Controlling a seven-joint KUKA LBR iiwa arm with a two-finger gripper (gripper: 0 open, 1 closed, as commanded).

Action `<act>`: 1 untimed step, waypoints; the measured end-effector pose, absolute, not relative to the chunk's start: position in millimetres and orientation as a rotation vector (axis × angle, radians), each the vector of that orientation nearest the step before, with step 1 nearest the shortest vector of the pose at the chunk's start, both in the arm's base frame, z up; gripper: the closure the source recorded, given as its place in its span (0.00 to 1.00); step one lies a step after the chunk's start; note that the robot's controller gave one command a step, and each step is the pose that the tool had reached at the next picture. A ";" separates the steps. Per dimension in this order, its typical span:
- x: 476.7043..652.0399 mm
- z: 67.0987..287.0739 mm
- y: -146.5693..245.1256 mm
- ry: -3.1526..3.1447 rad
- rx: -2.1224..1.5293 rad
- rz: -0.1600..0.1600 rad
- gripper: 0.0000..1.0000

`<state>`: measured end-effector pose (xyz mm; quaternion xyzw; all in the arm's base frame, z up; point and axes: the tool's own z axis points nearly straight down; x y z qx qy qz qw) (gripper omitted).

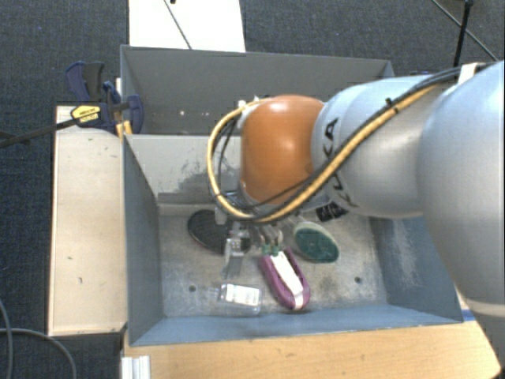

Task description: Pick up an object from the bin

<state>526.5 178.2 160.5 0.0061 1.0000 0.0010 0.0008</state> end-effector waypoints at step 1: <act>568.0 73.7 147.6 3.117 -0.077 0.004 0.00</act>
Offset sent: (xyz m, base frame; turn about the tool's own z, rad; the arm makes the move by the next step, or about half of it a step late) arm 0.0342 -0.0284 -0.0905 -0.0673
